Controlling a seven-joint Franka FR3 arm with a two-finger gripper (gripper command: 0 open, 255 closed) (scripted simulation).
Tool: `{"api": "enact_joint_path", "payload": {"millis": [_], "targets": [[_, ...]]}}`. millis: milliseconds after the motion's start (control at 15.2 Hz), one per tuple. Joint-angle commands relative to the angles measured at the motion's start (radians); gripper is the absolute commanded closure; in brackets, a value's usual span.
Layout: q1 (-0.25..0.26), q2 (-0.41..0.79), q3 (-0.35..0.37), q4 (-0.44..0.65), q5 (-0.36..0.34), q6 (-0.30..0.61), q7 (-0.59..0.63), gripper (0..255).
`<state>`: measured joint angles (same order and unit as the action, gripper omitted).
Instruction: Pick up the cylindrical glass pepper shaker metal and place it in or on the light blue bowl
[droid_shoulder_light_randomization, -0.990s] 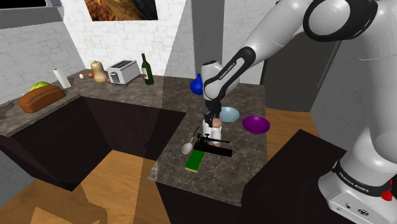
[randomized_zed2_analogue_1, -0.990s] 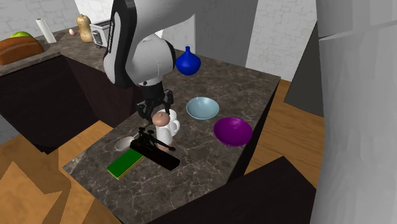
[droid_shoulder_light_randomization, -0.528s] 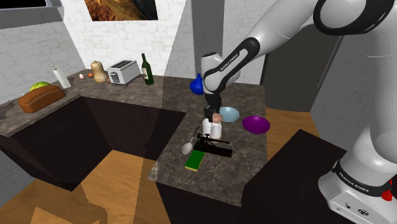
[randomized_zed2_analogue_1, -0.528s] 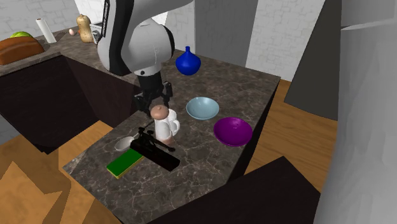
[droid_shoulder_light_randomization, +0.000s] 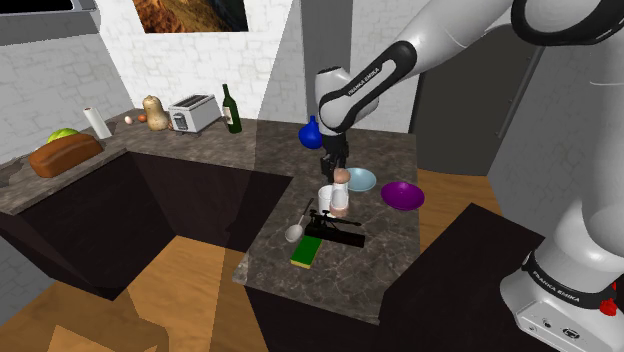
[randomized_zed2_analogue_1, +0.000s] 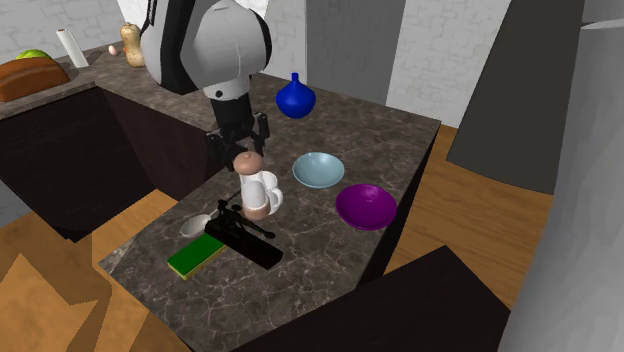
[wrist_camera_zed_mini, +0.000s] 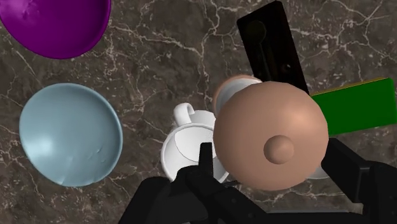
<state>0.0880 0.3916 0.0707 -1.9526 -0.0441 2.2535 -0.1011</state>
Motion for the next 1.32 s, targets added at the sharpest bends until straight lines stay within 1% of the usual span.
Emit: {"api": "enact_joint_path", "payload": {"millis": [0, 264, 528, 924, 1254], "targets": [[-0.001, -0.019, 0.001, 0.003, 0.002, -0.023, -0.001, 255], [-0.002, -0.051, 0.002, 0.015, 0.005, -0.066, -0.004, 255], [-0.053, -0.019, -0.024, 0.102, 0.007, -0.119, -0.084, 255], [-0.128, 0.058, -0.058, 0.273, 0.011, -0.212, -0.196, 255], [-0.188, 0.151, -0.081, 0.464, 0.017, -0.307, -0.282, 255]]}}
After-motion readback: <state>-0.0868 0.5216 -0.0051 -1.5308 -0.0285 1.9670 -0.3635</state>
